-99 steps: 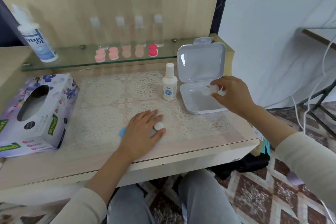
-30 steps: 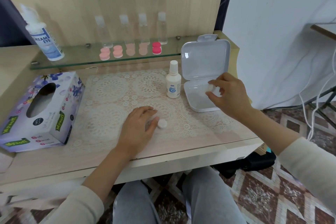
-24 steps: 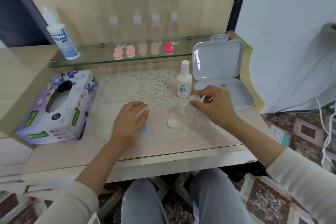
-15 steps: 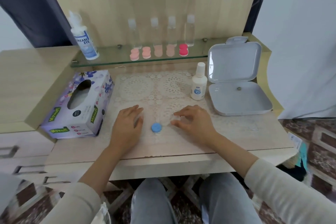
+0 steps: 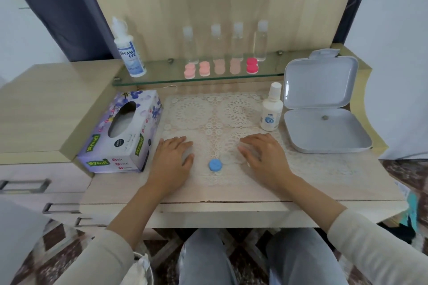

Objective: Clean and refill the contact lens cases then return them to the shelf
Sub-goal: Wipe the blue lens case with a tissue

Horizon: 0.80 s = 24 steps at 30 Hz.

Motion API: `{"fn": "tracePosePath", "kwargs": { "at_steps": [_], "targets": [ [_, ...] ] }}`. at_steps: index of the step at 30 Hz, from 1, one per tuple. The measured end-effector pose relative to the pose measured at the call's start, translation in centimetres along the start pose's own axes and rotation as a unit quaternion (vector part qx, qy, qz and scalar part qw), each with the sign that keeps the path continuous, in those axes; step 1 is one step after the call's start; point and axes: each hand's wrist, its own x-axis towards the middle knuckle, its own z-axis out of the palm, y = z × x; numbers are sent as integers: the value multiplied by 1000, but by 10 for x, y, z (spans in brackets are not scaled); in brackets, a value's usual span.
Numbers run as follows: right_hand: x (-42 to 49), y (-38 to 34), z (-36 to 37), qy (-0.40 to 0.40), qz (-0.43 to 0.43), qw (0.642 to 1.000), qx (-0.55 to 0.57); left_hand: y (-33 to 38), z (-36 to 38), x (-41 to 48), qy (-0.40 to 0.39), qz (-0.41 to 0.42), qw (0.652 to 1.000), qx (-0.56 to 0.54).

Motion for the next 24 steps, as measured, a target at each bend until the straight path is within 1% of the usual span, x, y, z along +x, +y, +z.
{"fn": "tracePosePath", "kwargs": {
  "at_steps": [2, 4, 6, 7, 9, 12, 13, 15, 17, 19, 24],
  "targets": [
    [7, 3, 1, -8, 3, 1000, 5, -3, -18, 1, 26, 22, 999, -29],
    [11, 6, 4, -11, -1, 1000, 8, -7, -43, 4, 53, 68, 995, -51],
    [14, 8, 7, -14, -4, 1000, 7, -17, -68, 12, 102, 108, 988, -34],
    [15, 9, 9, -17, -7, 1000, 5, -23, -80, 17, 115, 102, 988, -19],
    [17, 10, 13, -19, -15, 1000, 0, -34, -99, 25, 118, 51, 992, 4],
    [21, 10, 17, -22, -21, 1000, -1, -59, -111, 35, 65, -49, 996, 40],
    [22, 9, 18, -22, -25, 999, -3, -66, -113, 37, 46, -64, 995, 63],
    [23, 7, 20, -20, -32, 999, -1, -81, -115, 44, -4, -56, 990, 126],
    [23, 8, 20, -19, -41, 999, 0, -93, -115, 54, -60, -45, 979, 188],
    [24, 9, 20, -20, -42, 999, 3, -100, -115, 63, -97, -47, 967, 232],
    [24, 11, 23, -4, -57, 998, 3, -109, -112, 74, -117, 5, 942, 315]
  ]
}}
